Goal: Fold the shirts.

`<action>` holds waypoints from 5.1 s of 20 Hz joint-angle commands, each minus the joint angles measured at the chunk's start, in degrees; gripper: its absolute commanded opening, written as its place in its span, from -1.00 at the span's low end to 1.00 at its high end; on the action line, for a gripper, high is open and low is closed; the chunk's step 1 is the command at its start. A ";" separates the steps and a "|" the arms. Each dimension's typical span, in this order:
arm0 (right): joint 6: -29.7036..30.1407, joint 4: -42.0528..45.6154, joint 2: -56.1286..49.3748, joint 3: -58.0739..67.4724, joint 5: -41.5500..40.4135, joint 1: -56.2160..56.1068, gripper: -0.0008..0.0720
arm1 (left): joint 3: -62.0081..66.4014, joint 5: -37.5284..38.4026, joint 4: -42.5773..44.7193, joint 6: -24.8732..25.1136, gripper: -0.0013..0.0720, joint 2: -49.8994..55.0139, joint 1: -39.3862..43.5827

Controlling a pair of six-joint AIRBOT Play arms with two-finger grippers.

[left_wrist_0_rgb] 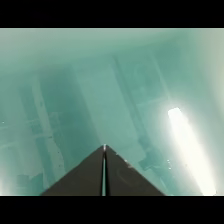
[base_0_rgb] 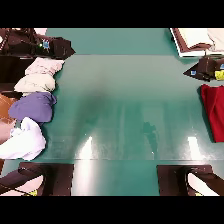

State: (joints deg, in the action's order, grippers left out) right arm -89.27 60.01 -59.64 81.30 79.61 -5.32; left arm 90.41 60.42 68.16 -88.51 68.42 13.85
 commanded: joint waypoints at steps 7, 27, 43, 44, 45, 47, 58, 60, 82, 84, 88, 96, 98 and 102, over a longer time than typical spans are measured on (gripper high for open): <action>-0.04 -0.04 0.04 0.07 0.00 -0.07 -0.94 | 0.00 -11.69 18.51 4.02 0.60 1.14 -0.87; -0.07 -0.04 -0.02 0.04 -3.63 -0.07 -0.93 | 0.90 -33.94 20.06 -6.03 0.21 36.74 -21.88; -0.02 0.00 1.53 15.93 -9.05 -0.07 -0.94 | 17.55 -10.62 22.27 6.25 -0.92 -6.14 -9.44; -0.02 0.00 1.53 17.18 -8.74 -0.07 -0.94 | 17.55 -8.26 22.64 6.25 -0.92 -8.37 -6.38; -0.02 -0.02 1.53 18.27 -8.39 -0.07 -0.94 | 17.53 -5.57 22.62 6.19 -0.92 -9.53 -3.45; -0.02 -0.04 1.53 19.85 -7.04 -0.07 -0.94 | 17.09 1.70 22.51 5.25 -0.92 -9.09 3.37; 0.00 0.11 3.91 21.46 1.70 -0.07 -0.94 | 8.09 1.64 15.13 3.02 0.55 12.17 36.83; 0.98 0.15 4.76 21.46 1.68 -0.07 -0.94 | 8.09 3.93 15.87 0.15 0.51 11.52 33.33; 1.95 -0.52 -5.35 21.46 7.39 -1.51 -0.94 | -28.33 -6.03 -4.83 1.99 0.51 16.41 -7.13; 1.95 -0.46 -5.86 21.42 7.39 -1.49 -0.94 | -28.33 -6.88 -6.38 2.73 0.51 17.68 -7.10; 1.95 -0.46 -5.84 21.44 6.91 -1.49 -0.94 | -28.33 -7.02 -8.66 3.74 0.51 17.92 -7.10; 1.97 0.09 -5.86 21.44 6.49 -1.18 -0.94 | -24.70 -6.84 -7.67 4.98 -0.91 15.30 -7.13; 1.97 0.07 -5.66 20.83 6.69 -0.09 -0.94 | -19.17 -6.73 -3.96 5.01 -0.91 11.45 -7.13; 1.97 0.11 -4.28 10.97 6.34 3.89 -0.94 | -8.90 -6.23 0.52 5.01 -0.91 4.70 -7.10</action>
State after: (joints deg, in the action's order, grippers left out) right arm -87.31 59.99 -64.62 97.71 86.11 -3.66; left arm 75.31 54.04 65.30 -83.57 77.34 6.74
